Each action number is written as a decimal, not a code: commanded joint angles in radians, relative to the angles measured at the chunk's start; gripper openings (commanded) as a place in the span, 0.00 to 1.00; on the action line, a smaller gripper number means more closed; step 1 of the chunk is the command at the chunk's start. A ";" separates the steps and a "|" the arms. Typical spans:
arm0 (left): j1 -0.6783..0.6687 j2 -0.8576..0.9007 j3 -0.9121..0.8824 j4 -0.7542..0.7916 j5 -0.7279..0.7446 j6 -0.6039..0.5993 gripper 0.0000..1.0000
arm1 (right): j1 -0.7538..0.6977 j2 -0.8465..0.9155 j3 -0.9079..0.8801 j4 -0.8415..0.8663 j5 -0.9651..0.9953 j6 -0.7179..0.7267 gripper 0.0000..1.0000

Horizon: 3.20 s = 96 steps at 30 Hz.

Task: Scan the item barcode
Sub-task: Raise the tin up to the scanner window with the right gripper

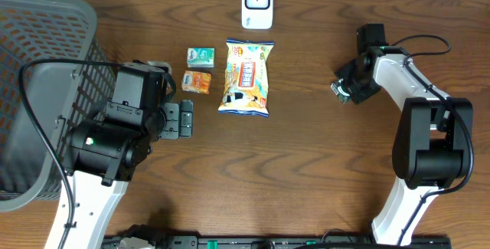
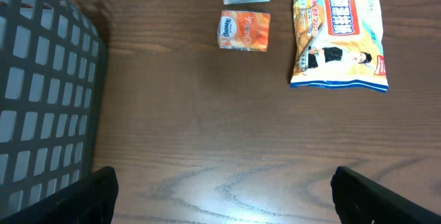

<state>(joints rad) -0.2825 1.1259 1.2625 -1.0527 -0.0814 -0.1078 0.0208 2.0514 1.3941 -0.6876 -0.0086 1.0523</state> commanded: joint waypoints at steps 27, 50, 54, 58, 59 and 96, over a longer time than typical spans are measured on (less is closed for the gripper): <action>0.000 0.004 0.013 -0.005 -0.006 0.001 0.98 | 0.040 0.030 0.237 0.114 -0.133 -0.308 0.59; 0.000 0.004 0.013 -0.005 -0.006 0.001 0.98 | 0.278 0.031 0.246 0.873 -0.001 -0.407 0.58; 0.000 0.004 0.013 -0.005 -0.006 0.001 0.98 | 0.283 0.033 0.246 0.949 0.008 -0.415 0.58; 0.000 0.004 0.013 -0.005 -0.006 0.001 0.98 | 0.288 0.064 0.257 1.026 0.028 -0.415 0.58; 0.000 0.004 0.013 -0.005 -0.006 0.001 0.98 | 0.288 0.076 0.268 1.033 0.029 -0.414 0.58; 0.000 0.004 0.013 -0.005 -0.006 0.001 0.98 | 0.410 0.436 0.653 0.953 0.377 -0.964 0.57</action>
<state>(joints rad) -0.2825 1.1259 1.2625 -1.0527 -0.0814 -0.1078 0.4458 2.4718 2.0197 0.2550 0.2985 0.1184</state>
